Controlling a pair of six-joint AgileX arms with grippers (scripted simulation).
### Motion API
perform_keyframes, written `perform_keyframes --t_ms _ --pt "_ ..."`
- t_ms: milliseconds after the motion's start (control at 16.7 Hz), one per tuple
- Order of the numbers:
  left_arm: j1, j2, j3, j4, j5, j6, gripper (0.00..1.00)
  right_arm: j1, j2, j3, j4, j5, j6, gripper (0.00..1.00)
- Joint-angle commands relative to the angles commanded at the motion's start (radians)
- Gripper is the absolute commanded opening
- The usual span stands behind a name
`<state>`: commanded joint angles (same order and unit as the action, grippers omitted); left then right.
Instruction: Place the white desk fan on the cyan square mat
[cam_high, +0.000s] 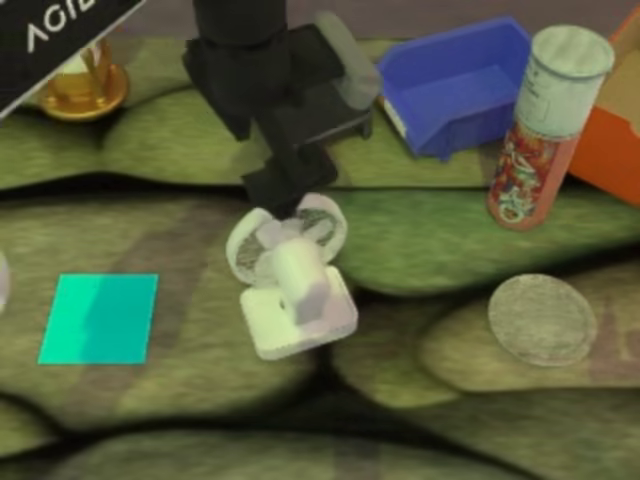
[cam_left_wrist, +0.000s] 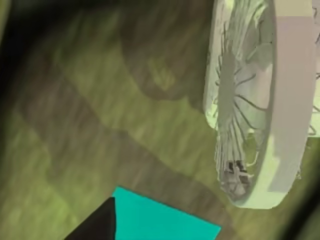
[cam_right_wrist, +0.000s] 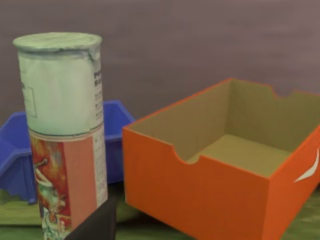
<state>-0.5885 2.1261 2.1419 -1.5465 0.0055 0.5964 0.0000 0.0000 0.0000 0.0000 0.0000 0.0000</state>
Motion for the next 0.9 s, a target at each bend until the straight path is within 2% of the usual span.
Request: perform_keyframes --t_ms 180,540,900 --pt "-0.015 0.068 0.07 -0.04 -0.004 0.017 1.0 0.0 0.0 0.0 0.0 0.0 0.0 1.0" --pt "-0.011 0.068 0.067 -0.036 -0.003 0.017 1.0 0.0 0.0 0.0 0.0 0.0 0.0 1.0" --pt "-0.013 0.042 -0.118 0.117 -0.004 0.019 1.0 0.0 0.0 0.0 0.0 0.0 0.0 1.0"
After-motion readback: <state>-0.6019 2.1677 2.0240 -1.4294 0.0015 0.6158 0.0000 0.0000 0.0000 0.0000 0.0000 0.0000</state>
